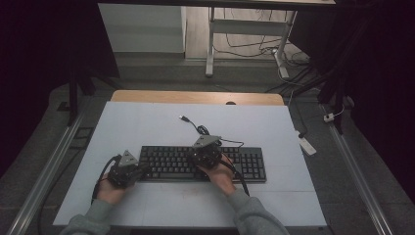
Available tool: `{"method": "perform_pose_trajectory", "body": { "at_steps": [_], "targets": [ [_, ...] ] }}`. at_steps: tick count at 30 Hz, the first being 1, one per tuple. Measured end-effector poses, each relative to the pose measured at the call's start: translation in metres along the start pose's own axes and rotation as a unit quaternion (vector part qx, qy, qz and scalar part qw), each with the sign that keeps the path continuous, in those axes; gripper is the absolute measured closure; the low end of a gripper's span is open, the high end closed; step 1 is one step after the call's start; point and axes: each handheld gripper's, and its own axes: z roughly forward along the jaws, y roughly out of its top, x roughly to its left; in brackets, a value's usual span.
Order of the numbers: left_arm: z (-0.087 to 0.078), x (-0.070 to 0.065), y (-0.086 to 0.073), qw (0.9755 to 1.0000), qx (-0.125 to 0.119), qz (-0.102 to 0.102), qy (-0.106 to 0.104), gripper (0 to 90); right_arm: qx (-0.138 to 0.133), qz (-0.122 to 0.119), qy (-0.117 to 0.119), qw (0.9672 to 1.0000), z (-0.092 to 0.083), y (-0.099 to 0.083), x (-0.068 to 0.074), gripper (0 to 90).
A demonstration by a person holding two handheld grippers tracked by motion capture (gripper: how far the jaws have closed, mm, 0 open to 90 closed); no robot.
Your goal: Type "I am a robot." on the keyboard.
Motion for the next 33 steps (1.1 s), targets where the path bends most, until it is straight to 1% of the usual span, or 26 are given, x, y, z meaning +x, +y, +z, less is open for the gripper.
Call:
{"method": "perform_pose_trajectory", "body": {
  "at_steps": [2, 5, 6, 7, 10, 11, 15, 16, 18, 21, 24, 25, 26, 27, 28, 29, 30, 31, 32, 33],
  "targets": [
    [-0.001, 0.0, 0.0, 1.0, -0.004, -0.001, -0.002, 88.3, -0.009, 0.004, 0.001, 0.9999, -0.004, 0.001, 0.0, 89.7],
    [-0.004, 0.001, 0.001, 0.9998, -0.016, -0.007, -0.004, 87.6, -0.01, 0.01, 0.003, 0.9999, -0.01, -0.001, -0.001, 89.7],
    [-0.004, 0.001, 0.001, 0.9998, -0.016, -0.007, -0.004, 87.5, -0.011, 0.01, 0.005, 0.9999, -0.012, -0.002, -0.002, 89.7],
    [-0.006, 0.001, 0.001, 0.9997, -0.023, -0.009, -0.005, 87.2, -0.012, 0.011, 0.004, 0.9999, -0.015, -0.003, -0.002, 89.6],
    [-0.008, 0.002, 0.001, 0.9995, -0.029, -0.011, -0.005, 86.8, -0.02, 0.014, -0.003, 0.9997, -0.026, -0.006, -0.004, 89.6],
    [-0.01, 0.003, 0.001, 0.9993, -0.033, -0.014, -0.004, 86.6, -0.025, 0.018, -0.001, 0.9995, -0.029, -0.008, -0.004, 89.6],
    [-0.012, 0.004, 0.001, 0.999, -0.039, -0.018, -0.008, 84.0, -0.029, 0.023, -0.008, 0.9993, -0.045, -0.016, -0.008, 89.1],
    [-0.012, 0.005, 0.001, 0.9988, -0.042, -0.02, -0.015, 81.9, -0.03, 0.023, -0.012, 0.9992, -0.049, -0.019, -0.009, 83.7],
    [-0.012, 0.005, 0.001, 0.9986, -0.044, -0.021, -0.02, 76.2, -0.032, 0.028, -0.02, 0.9989, -0.058, -0.024, -0.011, 75.8],
    [-0.012, 0.005, 0.001, 0.9984, -0.045, -0.023, -0.026, 66.8, -0.036, 0.034, -0.03, 0.9983, -0.071, -0.033, -0.014, 68.6],
    [-0.011, 0.005, 0.002, 0.9983, -0.045, -0.026, -0.027, 58.7, -0.041, 0.041, -0.037, 0.9977, -0.082, -0.042, -0.016, 63.7],
    [-0.011, 0.005, 0.002, 0.9983, -0.044, -0.027, -0.027, 58.7, -0.041, 0.041, -0.037, 0.9977, -0.082, -0.042, -0.016, 63.7],
    [-0.011, 0.005, 0.002, 0.9983, -0.043, -0.029, -0.028, 53.0, -0.041, 0.043, -0.041, 0.9974, -0.088, -0.048, -0.017, 60.9],
    [-0.011, 0.005, 0.002, 0.9982, -0.043, -0.031, -0.028, 50.3, -0.038, 0.042, -0.044, 0.9974, -0.091, -0.051, -0.017, 59.6],
    [-0.01, 0.005, 0.002, 0.9981, -0.043, -0.033, -0.028, 50.3, -0.038, 0.042, -0.044, 0.9974, -0.091, -0.051, -0.017, 59.6],
    [-0.011, 0.005, 0.002, 0.9981, -0.043, -0.035, -0.029, 44.9, -0.038, 0.044, -0.048, 0.9972, -0.097, -0.056, -0.017, 57.3],
    [-0.011, 0.005, 0.002, 0.9979, -0.045, -0.037, -0.029, 44.9, -0.038, 0.044, -0.048, 0.9972, -0.097, -0.056, -0.017, 57.3],
    [-0.012, 0.006, 0.003, 0.9974, -0.048, -0.045, -0.03, 39.3, -0.04, 0.047, -0.051, 0.9968, -0.103, -0.062, -0.018, 55.3],
    [-0.012, 0.006, 0.003, 0.9974, -0.048, -0.045, -0.03, 37.1, -0.04, 0.047, -0.051, 0.9968, -0.103, -0.062, -0.018, 55.3],
    [-0.012, 0.007, 0.003, 0.9971, -0.049, -0.049, -0.033, 35.4, -0.044, 0.053, -0.051, 0.9963, -0.11, -0.068, -0.018, 54.5]
  ]
}}
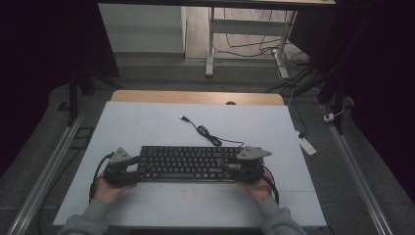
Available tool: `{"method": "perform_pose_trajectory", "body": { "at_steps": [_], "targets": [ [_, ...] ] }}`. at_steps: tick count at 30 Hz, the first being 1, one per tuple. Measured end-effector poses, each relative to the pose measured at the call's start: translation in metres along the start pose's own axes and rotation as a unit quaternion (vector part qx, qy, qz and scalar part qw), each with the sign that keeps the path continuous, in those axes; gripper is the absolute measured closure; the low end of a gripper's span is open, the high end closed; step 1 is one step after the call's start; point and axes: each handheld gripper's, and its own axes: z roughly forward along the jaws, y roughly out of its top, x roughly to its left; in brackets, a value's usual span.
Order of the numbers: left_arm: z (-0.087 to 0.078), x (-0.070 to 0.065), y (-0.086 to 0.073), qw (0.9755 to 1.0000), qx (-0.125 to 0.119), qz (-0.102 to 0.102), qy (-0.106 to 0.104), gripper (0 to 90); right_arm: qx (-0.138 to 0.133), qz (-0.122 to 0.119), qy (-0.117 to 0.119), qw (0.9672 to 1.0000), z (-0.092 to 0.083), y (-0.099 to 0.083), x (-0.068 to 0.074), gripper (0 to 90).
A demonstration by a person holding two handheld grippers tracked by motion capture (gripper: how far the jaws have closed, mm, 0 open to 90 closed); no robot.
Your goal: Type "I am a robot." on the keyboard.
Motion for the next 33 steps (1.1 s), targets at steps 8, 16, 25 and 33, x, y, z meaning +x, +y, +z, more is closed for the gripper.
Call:
{"method": "perform_pose_trajectory", "body": {
  "at_steps": [8, 16, 25, 33],
  "targets": [
    [-0.002, 0.0, 0.002, 0.9998, -0.005, -0.002, -0.021, 29.5, -0.003, 0.005, -0.006, 1.0, -0.019, -0.014, -0.005, 51.6],
    [-0.002, 0.0, 0.002, 0.9996, 0.0, 0.004, -0.027, 31.1, -0.001, 0.01, -0.006, 0.9999, -0.023, -0.02, -0.007, 50.4],
    [0.001, -0.006, 0.009, 0.9988, 0.012, 0.026, -0.039, 40.2, -0.004, 0.009, -0.008, 0.9999, -0.022, -0.019, -0.007, 50.0],
    [0.018, -0.023, 0.031, 0.9951, 0.025, 0.062, -0.073, 49.9, -0.01, 0.012, -0.009, 0.9998, -0.023, -0.019, -0.009, 49.8]
  ]
}}
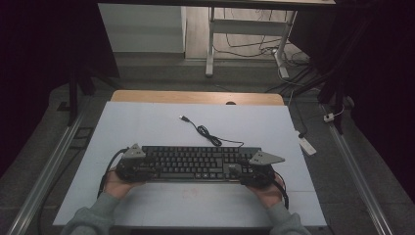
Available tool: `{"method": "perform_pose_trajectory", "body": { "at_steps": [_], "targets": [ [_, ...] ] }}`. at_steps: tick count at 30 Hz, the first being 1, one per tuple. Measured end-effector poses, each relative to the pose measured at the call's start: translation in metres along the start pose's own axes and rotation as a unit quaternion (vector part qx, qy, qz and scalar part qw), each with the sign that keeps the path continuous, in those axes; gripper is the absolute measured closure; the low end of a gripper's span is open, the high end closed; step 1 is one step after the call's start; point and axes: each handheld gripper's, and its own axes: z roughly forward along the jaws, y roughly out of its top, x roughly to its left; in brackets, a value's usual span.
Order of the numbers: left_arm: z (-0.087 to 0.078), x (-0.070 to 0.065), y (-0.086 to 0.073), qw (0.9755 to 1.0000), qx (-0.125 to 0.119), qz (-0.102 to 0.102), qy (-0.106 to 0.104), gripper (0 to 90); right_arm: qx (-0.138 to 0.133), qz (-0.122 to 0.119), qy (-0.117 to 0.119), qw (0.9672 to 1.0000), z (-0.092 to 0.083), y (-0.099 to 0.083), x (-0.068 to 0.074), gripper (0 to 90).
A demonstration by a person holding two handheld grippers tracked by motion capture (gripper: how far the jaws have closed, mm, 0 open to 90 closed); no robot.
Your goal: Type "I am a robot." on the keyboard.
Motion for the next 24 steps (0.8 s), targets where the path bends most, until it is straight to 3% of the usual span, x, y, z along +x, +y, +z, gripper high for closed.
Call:
{"method": "perform_pose_trajectory", "body": {
  "at_steps": [7, 9, 14, 24],
  "targets": [
    [0.013, -0.008, 0.011, 0.9995, 0.01, 0.02, -0.024, 66.0, 0.0, 0.001, 0.0, 1.0, -0.002, -0.001, -0.001, 49.7],
    [0.016, -0.011, 0.01, 0.9987, 0.021, 0.034, -0.03, 72.7, 0.002, 0.001, -0.001, 1.0, -0.003, -0.002, -0.001, 49.7],
    [0.017, -0.011, 0.01, 0.9982, 0.022, 0.037, -0.041, 88.7, 0.002, 0.002, -0.002, 1.0, -0.005, -0.003, -0.001, 49.7],
    [0.029, -0.018, 0.01, 0.9965, 0.042, 0.052, -0.05, 89.0, 0.003, 0.004, -0.005, 1.0, -0.008, -0.006, -0.002, 49.7]
  ]
}}
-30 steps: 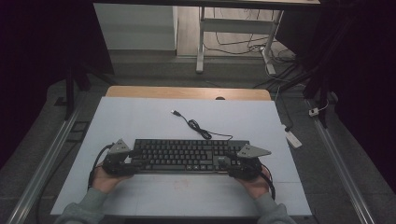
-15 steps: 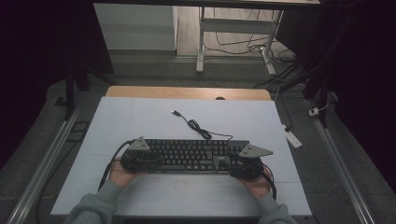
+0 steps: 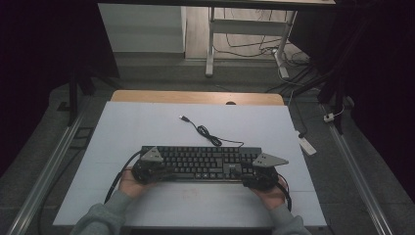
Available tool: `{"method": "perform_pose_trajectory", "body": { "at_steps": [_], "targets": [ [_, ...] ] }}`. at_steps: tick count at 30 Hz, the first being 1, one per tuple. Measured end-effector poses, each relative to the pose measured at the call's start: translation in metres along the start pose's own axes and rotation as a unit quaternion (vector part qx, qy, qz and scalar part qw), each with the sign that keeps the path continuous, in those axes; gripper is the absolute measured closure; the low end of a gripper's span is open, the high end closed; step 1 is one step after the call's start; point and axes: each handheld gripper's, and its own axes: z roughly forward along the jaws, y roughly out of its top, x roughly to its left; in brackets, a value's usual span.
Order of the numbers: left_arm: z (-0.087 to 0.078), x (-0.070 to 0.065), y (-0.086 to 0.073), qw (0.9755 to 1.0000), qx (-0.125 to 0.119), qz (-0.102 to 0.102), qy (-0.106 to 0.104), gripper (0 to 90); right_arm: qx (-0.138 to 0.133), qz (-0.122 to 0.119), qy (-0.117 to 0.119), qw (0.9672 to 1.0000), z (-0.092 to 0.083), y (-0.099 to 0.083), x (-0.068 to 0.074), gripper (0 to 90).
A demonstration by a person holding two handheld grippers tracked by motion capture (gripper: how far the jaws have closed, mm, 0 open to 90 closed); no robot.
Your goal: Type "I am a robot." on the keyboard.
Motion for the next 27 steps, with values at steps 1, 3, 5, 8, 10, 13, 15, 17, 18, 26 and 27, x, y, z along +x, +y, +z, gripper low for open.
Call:
{"method": "perform_pose_trajectory", "body": {
  "at_steps": [1, 3, 5, 8, 10, 13, 15, 17, 18, 26, 27],
  "targets": [
    [0.004, -0.001, 0.0, 1.0, 0.005, 0.002, 0.0, 89.0, 0.001, 0.0, 0.0, 1.0, 0.0, 0.0, 0.0, 49.7],
    [0.005, -0.001, 0.0, 1.0, 0.007, 0.002, 0.0, 89.0, 0.001, -0.001, 0.001, 1.0, 0.001, 0.0, 0.0, 49.7],
    [0.007, -0.001, -0.001, 0.9999, 0.01, 0.0, -0.001, 89.0, 0.002, -0.001, 0.001, 1.0, 0.001, 0.0, 0.001, 49.7],
    [0.011, -0.002, -0.001, 0.9998, 0.018, 0.004, -0.001, 89.0, 0.002, -0.002, 0.001, 1.0, 0.002, 0.0, 0.001, 49.7],
    [0.012, -0.002, -0.001, 0.9997, 0.022, 0.006, -0.001, 89.0, 0.003, -0.002, 0.002, 1.0, 0.002, 0.0, 0.001, 49.7],
    [0.013, -0.003, -0.001, 0.9997, 0.023, 0.008, 0.0, 88.9, 0.002, -0.001, 0.001, 1.0, 0.001, 0.0, 0.0, 49.7],
    [0.014, -0.002, -0.002, 0.9996, 0.027, 0.008, 0.002, 89.0, 0.001, 0.0, 0.0, 1.0, 0.001, 0.0, 0.0, 49.6],
    [0.015, -0.002, -0.002, 0.9995, 0.029, 0.008, 0.004, 89.0, 0.001, 0.0, 0.0, 1.0, 0.001, 0.0, -0.001, 49.6],
    [0.016, -0.001, -0.003, 0.9996, 0.027, 0.003, 0.003, 89.0, 0.001, 0.0, 0.0, 1.0, 0.001, 0.0, -0.001, 49.6],
    [0.016, -0.002, -0.003, 0.9995, 0.03, 0.01, 0.008, 89.0, 0.002, -0.001, -0.001, 1.0, 0.001, 0.0, 0.0, 49.6],
    [0.013, -0.002, -0.002, 0.9998, 0.015, 0.008, 0.007, 88.9, 0.002, -0.001, -0.001, 1.0, 0.001, 0.0, 0.0, 49.6]
  ]
}}
